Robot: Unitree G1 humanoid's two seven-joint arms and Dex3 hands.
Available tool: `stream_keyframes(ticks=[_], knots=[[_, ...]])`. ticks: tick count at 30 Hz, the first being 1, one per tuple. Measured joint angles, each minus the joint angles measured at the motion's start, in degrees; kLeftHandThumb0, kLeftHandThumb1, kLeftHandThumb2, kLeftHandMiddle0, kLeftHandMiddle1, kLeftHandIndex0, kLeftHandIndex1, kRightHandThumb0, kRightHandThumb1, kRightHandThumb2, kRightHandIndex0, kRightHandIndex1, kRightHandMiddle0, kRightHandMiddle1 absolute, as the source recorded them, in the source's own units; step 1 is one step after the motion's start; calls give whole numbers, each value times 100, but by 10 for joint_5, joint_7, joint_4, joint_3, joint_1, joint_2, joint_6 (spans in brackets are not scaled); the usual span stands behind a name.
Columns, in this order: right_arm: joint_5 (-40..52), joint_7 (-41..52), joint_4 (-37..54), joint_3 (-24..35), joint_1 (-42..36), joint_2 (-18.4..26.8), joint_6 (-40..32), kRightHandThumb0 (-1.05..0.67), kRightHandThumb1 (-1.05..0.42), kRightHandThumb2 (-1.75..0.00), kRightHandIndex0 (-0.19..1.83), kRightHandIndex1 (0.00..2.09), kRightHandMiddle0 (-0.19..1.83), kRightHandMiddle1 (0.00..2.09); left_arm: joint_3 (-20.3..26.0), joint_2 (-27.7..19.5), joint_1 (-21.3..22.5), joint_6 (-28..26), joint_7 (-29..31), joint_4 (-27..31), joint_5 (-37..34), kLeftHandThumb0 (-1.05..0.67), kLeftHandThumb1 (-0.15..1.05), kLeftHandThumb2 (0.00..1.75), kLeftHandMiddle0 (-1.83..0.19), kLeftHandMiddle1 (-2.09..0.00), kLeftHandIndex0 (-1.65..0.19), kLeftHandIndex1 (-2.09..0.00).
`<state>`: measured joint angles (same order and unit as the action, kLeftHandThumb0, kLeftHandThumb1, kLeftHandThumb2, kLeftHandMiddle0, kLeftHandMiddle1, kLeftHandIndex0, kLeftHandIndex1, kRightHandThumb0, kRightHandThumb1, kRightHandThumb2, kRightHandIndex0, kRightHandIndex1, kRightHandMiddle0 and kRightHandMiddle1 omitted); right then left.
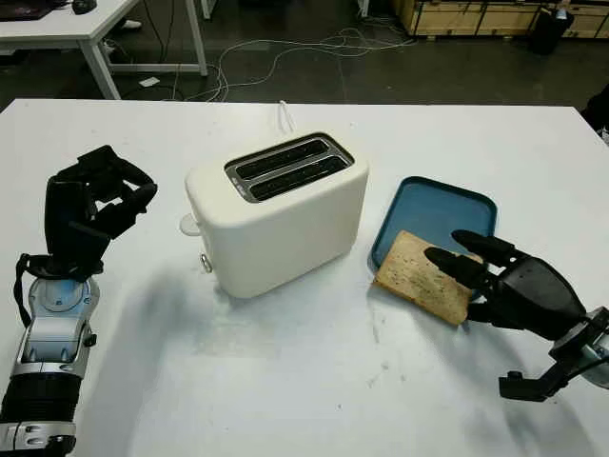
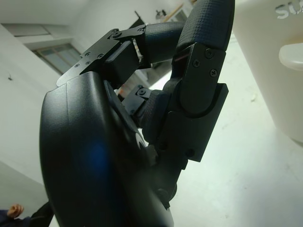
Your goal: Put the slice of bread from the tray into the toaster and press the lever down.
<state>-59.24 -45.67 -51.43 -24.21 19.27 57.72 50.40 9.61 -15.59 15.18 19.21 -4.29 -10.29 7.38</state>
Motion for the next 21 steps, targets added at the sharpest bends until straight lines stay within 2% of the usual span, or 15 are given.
stream_keyframes(ticks=[7,14,15,16,17,19,21], knots=[[0,-19,-19,-29,16,-21,-22,-38,-77,0,32,7,31,2,0,0,0,13,-1,0,-1,-97,92,19,-95,-157,-86,-127],[0,-54,-44,-66,42,-43,-35,-27,-85,-2,48,17,45,7,0,0,0,26,-6,-2,-1,-98,92,20,-96,-158,-87,-129],[0,-60,-47,-72,45,-46,-35,-26,-86,-1,48,31,50,6,0,0,0,28,-6,-2,-1,-98,92,20,-96,-158,-87,-129],[0,-66,-50,-78,48,-47,-35,-25,-89,-1,40,68,58,7,0,0,0,29,-6,-4,-1,-98,92,19,-96,-158,-87,-129],[-1,-71,-51,-83,50,-49,-36,-25,-90,-1,38,87,63,8,0,0,0,29,-6,-4,-1,-98,92,19,-96,-157,-87,-129],[-3,-76,-52,-94,52,-50,-44,-26,-92,-5,41,110,73,13,0,0,0,29,-6,-4,-1,-98,92,19,-96,-157,-87,-128],[-3,-76,-51,-99,53,-50,-47,-26,-92,-7,42,120,75,23,0,0,0,29,-6,-4,-1,-98,92,19,-96,-157,-87,-128]])
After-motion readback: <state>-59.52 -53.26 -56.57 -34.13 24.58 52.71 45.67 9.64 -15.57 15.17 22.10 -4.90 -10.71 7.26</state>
